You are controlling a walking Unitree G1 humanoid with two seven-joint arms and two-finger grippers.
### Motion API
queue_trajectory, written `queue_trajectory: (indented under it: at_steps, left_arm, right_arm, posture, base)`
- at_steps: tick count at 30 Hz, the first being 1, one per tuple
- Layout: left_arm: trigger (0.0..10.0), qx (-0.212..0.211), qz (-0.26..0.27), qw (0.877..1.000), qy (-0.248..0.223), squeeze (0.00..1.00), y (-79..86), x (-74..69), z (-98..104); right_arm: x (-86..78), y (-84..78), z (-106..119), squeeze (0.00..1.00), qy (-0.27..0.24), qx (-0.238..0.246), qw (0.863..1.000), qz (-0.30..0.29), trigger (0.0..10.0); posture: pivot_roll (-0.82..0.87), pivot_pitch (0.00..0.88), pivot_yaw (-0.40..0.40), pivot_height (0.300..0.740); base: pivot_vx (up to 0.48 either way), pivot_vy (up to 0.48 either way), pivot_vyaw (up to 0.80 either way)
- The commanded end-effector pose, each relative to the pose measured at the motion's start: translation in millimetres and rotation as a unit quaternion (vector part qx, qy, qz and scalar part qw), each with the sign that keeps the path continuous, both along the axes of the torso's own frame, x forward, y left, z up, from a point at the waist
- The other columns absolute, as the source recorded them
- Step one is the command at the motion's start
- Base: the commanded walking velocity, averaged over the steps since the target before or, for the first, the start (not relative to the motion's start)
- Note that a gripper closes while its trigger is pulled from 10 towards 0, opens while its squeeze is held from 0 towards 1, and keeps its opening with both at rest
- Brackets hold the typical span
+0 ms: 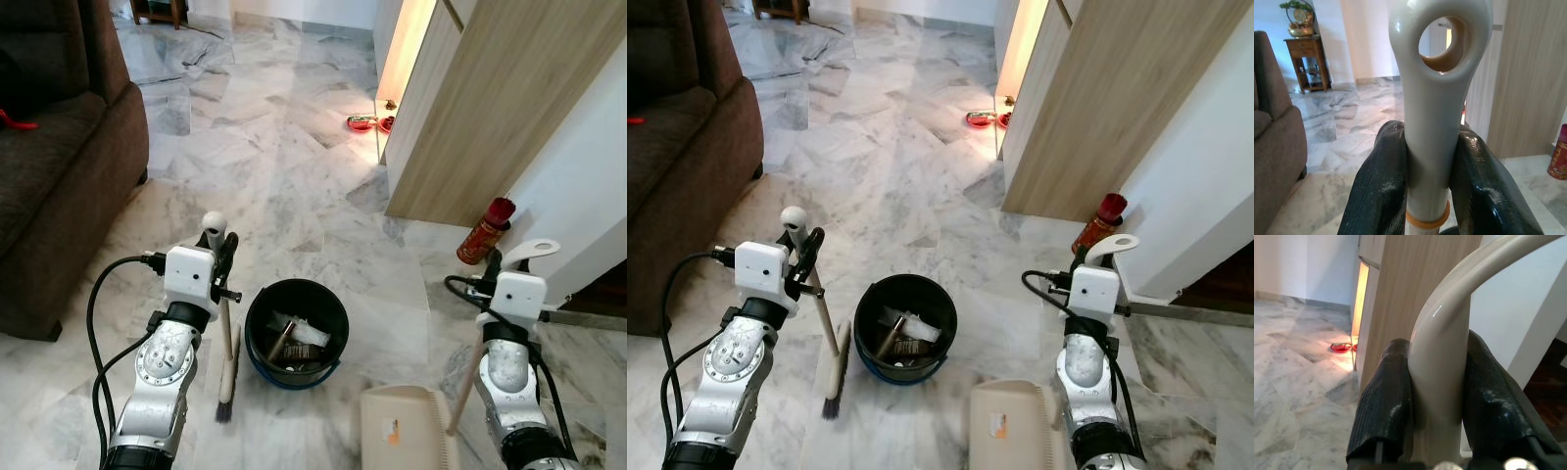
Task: Sweep floor
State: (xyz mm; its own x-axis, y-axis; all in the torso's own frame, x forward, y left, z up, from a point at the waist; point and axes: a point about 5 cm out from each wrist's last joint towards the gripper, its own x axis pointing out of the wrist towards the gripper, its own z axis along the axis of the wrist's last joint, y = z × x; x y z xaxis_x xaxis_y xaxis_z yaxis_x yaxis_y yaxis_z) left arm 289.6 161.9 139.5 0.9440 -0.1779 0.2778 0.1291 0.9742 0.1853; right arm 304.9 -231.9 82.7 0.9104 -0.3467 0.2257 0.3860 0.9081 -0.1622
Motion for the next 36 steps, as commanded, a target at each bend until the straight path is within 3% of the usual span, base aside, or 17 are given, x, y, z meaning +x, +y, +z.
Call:
queue_trajectory:
  at_steps: [1, 5, 8, 12, 25, 36]
  left_arm:
    - [10.0, -0.007, -0.014, 1.000, -0.024, 0.00, -4.5, -2.2, 11]
    - [10.0, -0.019, -0.013, 1.000, -0.010, 0.00, -2.2, -6.6, 7]
    - [10.0, -0.017, 0.010, 1.000, 0.005, 0.00, 8.8, -6.5, -3]
    - [10.0, -0.006, 0.030, 0.999, 0.023, 0.00, 20.6, -2.0, -14]
    - [10.0, -0.024, 0.035, 0.998, 0.038, 0.00, 19.2, -5.9, -22]
    - [10.0, -0.036, 0.031, 0.998, 0.031, 0.00, 11.3, -3.2, -20]
  right_arm:
    - [1.3, -5.9, 7, 0.00, -0.020, -0.001, 1.000, -0.007, 10.0]
    - [0.7, -5.3, 5, 0.00, -0.023, 0.024, 0.999, -0.011, 10.0]
    - [0.7, 1.0, -1, 0.00, -0.021, 0.070, 0.997, 0.004, 10.0]
    - [0.5, 9.5, -5, 0.00, -0.016, 0.076, 0.997, 0.024, 10.0]
    - [1.4, -0.6, -3, 0.00, -0.022, 0.094, 0.995, 0.014, 10.0]
    - [3.1, 2.1, -4, 0.00, -0.018, 0.111, 0.993, 0.026, 10.0]
  posture:
    - [0.21, 0.100, -0.105, 0.740]
    - [0.21, 0.096, -0.101, 0.740]
    - [0.21, 0.096, -0.099, 0.740]
    - [0.21, 0.094, -0.100, 0.740]
    - [0.21, 0.121, -0.108, 0.740]
    - [0.19, 0.149, -0.110, 0.740]
  base:
    - [0.000, 0.000, 0.00]
    - [0.000, 0.000, 0.00]
    - [0.000, 0.000, 0.00]
    - [0.000, 0.000, 0.00]
    - [0.000, 0.000, 0.00]
    - [0.000, 0.000, 0.00]
